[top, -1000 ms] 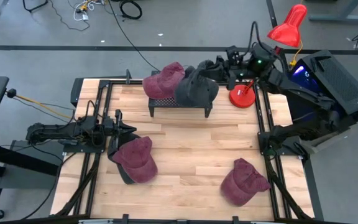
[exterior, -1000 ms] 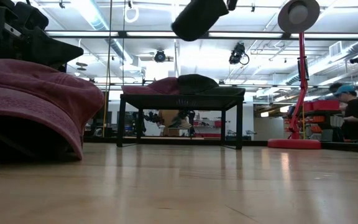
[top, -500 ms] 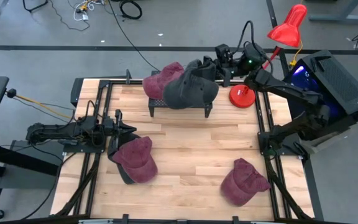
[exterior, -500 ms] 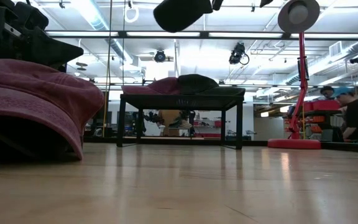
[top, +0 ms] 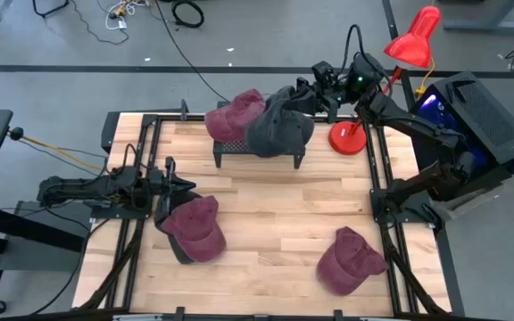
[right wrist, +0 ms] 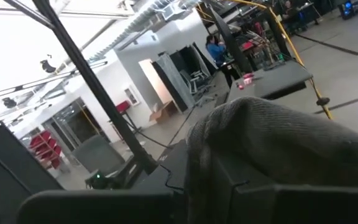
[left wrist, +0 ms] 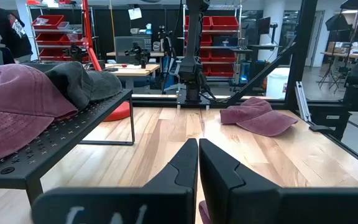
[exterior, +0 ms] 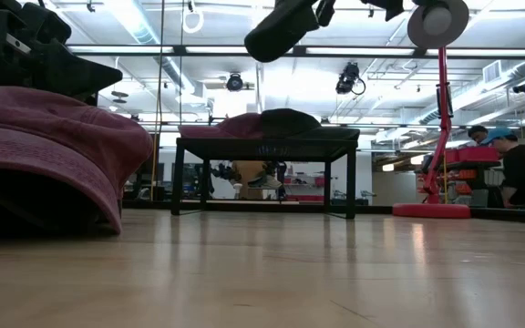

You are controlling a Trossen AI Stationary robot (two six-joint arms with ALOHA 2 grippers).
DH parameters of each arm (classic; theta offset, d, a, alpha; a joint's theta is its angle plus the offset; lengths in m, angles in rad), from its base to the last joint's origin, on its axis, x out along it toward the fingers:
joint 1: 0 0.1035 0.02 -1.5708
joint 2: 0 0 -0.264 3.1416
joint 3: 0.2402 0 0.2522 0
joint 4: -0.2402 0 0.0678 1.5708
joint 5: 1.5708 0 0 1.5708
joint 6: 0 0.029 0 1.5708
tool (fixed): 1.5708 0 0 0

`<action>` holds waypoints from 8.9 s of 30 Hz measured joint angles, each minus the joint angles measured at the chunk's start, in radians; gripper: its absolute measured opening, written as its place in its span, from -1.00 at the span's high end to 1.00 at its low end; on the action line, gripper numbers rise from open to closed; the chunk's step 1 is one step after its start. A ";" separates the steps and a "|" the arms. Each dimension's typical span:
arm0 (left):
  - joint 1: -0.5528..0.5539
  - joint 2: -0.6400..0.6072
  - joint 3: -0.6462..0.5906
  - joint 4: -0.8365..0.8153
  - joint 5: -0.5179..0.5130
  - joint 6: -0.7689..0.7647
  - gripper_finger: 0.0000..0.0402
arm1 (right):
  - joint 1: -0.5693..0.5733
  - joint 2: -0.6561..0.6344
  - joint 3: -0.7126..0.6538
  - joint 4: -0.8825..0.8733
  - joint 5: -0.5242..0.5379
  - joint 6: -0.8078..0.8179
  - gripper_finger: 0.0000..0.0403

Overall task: Pick & Place hat
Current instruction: Move the right black cap

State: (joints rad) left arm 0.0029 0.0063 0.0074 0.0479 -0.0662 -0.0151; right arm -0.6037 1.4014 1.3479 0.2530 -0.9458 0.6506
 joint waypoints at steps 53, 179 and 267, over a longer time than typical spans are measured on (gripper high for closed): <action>0.000 0.000 0.000 0.011 -0.027 -0.260 0.90 | 0.618 -0.208 0.000 -0.740 0.930 -0.297 0.86; 0.000 0.000 0.000 0.134 0.053 -0.843 0.90 | 0.844 -0.324 -0.726 0.260 0.997 -0.341 0.89; 0.000 0.000 0.000 0.059 0.000 -0.830 0.90 | 0.827 0.255 -0.781 0.740 1.214 0.292 -0.54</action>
State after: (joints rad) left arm 0.0025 0.0063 0.0071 0.1068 -0.0666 -0.8455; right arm 0.2235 1.6566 0.5667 0.9929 0.2683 0.9427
